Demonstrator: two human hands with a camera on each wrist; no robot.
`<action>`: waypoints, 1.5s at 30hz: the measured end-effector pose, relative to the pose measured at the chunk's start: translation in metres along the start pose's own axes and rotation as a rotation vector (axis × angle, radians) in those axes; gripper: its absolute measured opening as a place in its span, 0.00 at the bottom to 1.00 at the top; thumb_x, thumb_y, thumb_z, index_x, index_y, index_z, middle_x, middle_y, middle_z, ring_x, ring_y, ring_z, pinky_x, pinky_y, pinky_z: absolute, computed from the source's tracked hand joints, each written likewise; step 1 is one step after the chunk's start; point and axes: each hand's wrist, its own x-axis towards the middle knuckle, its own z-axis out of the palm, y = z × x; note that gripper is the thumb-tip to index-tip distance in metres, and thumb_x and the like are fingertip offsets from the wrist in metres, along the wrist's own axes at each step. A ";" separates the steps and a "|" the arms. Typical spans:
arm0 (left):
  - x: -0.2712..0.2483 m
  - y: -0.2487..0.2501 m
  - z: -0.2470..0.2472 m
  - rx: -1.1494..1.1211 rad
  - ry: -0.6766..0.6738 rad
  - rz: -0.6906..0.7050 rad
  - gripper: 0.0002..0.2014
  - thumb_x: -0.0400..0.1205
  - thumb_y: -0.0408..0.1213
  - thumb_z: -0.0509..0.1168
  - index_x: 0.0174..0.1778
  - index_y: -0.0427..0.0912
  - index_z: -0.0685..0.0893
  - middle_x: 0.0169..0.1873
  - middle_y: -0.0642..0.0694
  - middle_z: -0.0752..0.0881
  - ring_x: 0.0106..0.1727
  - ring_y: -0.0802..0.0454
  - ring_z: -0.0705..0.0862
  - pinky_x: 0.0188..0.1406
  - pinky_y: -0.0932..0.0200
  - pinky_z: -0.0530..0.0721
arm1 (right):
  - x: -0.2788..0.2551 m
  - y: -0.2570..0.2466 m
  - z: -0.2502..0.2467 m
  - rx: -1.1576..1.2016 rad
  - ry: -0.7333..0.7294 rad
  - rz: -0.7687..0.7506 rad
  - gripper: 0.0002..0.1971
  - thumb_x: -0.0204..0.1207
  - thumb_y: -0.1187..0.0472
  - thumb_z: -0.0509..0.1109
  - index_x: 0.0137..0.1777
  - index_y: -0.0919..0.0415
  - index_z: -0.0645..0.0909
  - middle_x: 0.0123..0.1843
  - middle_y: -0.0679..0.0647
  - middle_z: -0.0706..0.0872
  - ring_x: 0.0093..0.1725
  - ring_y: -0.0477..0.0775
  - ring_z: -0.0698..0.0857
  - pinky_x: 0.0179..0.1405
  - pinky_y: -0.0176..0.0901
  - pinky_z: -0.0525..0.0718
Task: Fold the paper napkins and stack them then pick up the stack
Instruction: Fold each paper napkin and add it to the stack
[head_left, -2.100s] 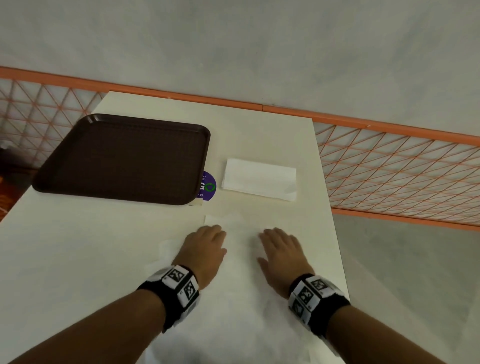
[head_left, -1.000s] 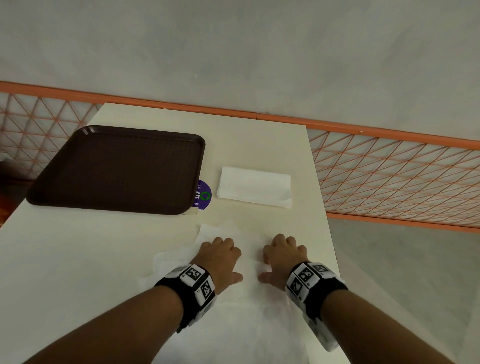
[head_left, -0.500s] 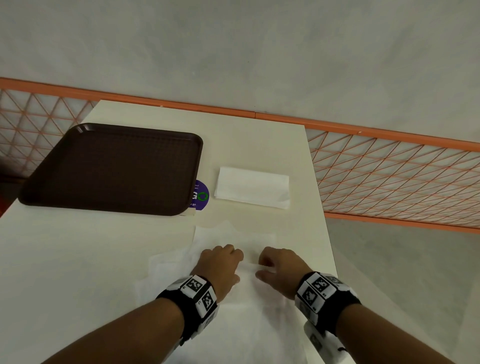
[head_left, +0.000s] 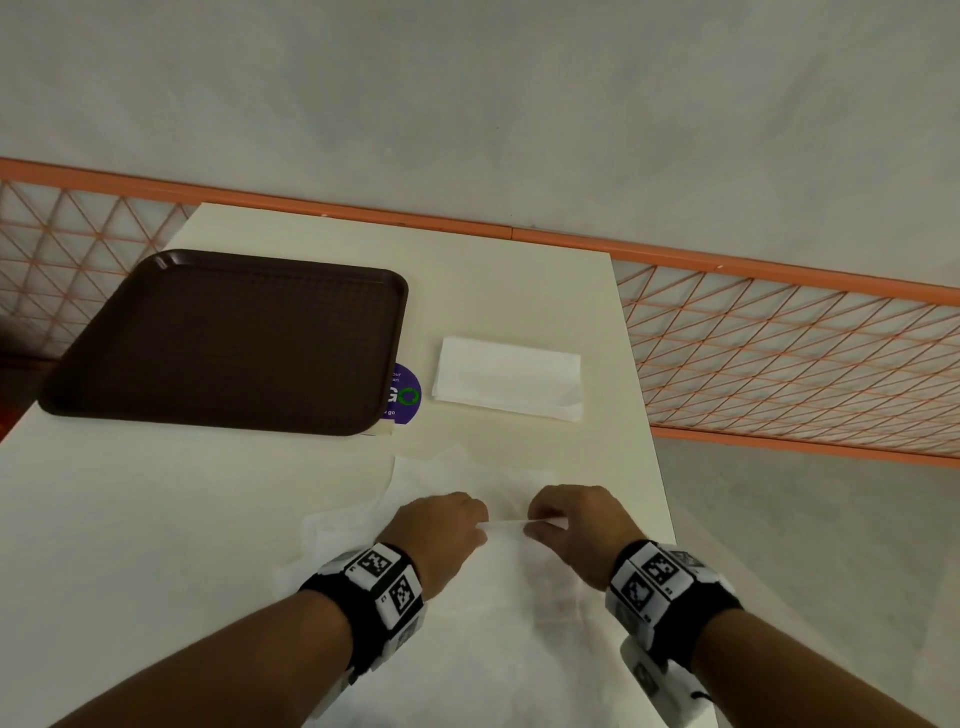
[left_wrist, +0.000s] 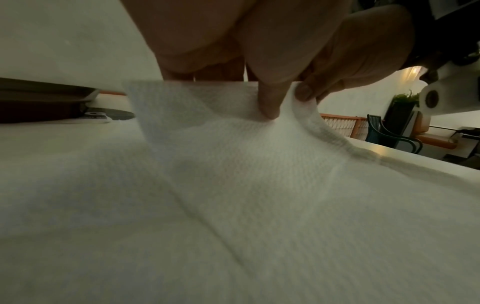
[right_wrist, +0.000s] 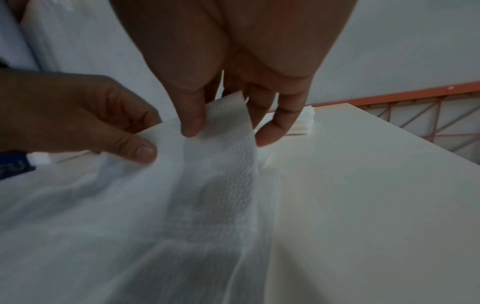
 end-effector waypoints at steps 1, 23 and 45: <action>0.001 -0.002 -0.004 -0.011 -0.002 0.007 0.15 0.87 0.46 0.55 0.65 0.45 0.78 0.62 0.49 0.81 0.62 0.46 0.79 0.62 0.54 0.77 | 0.003 0.000 -0.005 0.058 0.005 0.026 0.04 0.76 0.53 0.72 0.40 0.45 0.82 0.39 0.44 0.85 0.38 0.45 0.81 0.41 0.36 0.79; 0.126 -0.055 -0.094 -0.864 0.366 -0.332 0.07 0.80 0.39 0.70 0.47 0.39 0.88 0.43 0.43 0.90 0.45 0.45 0.88 0.50 0.53 0.85 | 0.106 0.048 -0.076 0.911 0.270 0.444 0.03 0.74 0.67 0.76 0.42 0.63 0.84 0.44 0.62 0.89 0.42 0.59 0.88 0.42 0.51 0.89; 0.195 -0.081 -0.082 -0.439 0.433 -0.533 0.10 0.78 0.46 0.71 0.43 0.43 0.85 0.42 0.44 0.88 0.45 0.44 0.86 0.48 0.53 0.84 | 0.192 0.074 -0.076 0.345 0.345 0.507 0.12 0.67 0.50 0.79 0.35 0.51 0.79 0.40 0.53 0.88 0.43 0.60 0.88 0.48 0.50 0.88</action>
